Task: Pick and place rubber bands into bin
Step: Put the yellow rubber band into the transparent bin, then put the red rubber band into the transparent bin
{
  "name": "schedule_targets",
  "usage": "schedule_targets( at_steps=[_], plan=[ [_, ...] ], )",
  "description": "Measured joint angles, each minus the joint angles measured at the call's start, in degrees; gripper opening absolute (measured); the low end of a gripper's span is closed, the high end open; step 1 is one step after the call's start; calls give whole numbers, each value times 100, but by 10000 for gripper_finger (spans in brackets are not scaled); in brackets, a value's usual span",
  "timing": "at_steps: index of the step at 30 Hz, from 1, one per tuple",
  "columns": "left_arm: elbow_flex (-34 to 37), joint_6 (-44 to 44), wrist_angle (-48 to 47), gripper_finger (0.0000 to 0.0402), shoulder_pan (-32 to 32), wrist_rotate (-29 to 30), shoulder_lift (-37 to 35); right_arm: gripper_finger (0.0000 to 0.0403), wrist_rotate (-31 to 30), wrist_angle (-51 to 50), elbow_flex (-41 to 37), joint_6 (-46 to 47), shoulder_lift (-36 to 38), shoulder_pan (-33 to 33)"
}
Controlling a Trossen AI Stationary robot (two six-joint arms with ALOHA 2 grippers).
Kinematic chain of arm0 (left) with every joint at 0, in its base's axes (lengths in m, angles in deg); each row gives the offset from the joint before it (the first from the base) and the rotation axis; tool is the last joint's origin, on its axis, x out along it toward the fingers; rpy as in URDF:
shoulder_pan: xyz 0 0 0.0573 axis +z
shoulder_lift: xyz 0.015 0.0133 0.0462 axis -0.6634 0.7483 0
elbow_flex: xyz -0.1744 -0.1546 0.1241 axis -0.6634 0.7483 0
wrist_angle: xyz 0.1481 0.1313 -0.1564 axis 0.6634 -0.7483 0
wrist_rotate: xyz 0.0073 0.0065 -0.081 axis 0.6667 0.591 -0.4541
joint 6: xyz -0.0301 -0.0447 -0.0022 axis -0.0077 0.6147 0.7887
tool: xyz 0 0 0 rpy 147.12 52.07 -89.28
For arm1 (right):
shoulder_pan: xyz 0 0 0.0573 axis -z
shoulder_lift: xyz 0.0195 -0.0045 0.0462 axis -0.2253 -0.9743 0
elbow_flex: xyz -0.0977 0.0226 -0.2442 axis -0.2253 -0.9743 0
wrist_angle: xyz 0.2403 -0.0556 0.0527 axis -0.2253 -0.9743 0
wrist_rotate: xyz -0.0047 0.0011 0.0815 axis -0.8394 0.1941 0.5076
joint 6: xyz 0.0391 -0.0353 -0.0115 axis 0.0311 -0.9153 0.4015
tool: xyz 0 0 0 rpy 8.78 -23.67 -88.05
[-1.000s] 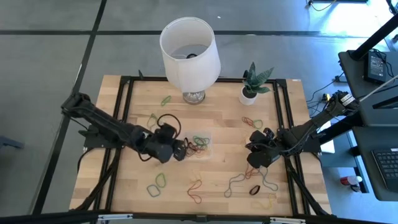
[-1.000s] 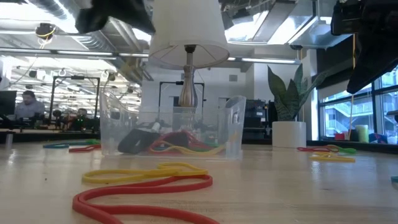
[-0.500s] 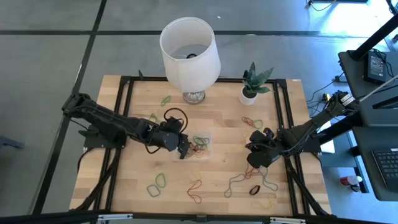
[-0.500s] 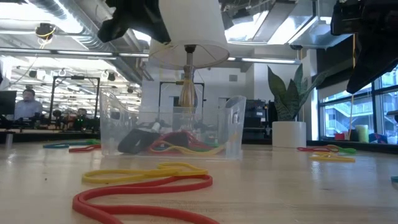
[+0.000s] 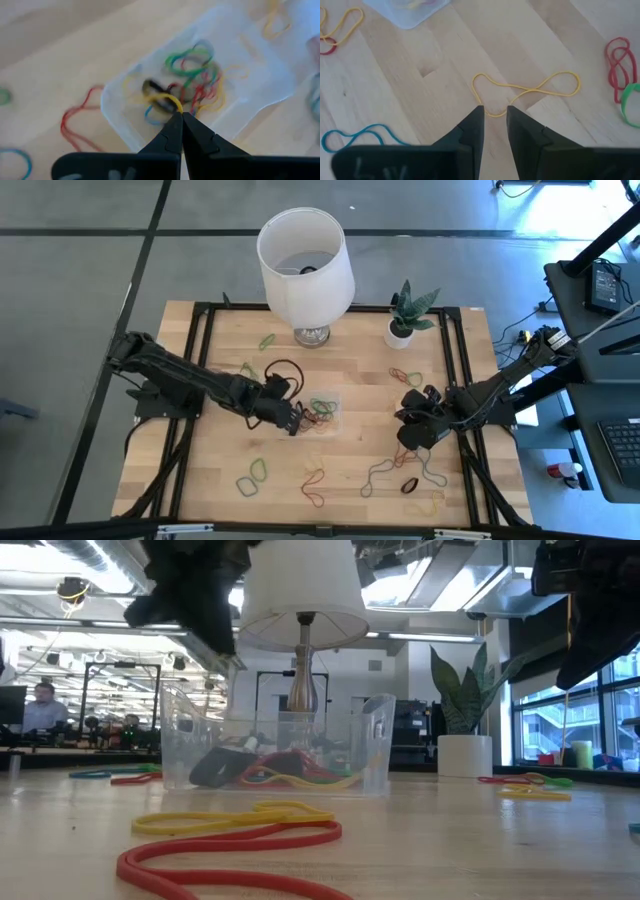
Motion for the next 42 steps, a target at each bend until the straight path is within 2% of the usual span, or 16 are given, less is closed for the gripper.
schedule_targets(
  at_steps=[7, 12, 21, 27, 33, 36, 39, 42],
  plan=[
    [2, 420, -15, 4, 17, -568, 621, 86, -43, 11, 0, -6, 2, 0],
    [2, 455, 3, 40, 19, -832, 836, 86, -45, 13, 0, -6, 2, 0],
    [4, 325, -2, 137, 43, -519, 497, 86, -50, 35, 0, -6, 2, 0],
    [4, -210, -4, 159, 216, -554, 50, 86, -61, 50, 0, -6, 2, 0],
    [4, -774, -134, 133, 520, -831, -258, 86, -166, 48, 0, -6, 2, 0],
    [4, -1147, -352, 90, 758, -1229, -445, 86, -170, 70, 0, 15, 2, 15],
    [4, -1892, -555, 24, 988, -1400, -678, 86, -168, 154, 0, 13, 2, 97],
    [4, -2803, -799, 5, 1246, -1495, -928, 86, -168, 327, 0, 17, 2, 250]
  ],
)
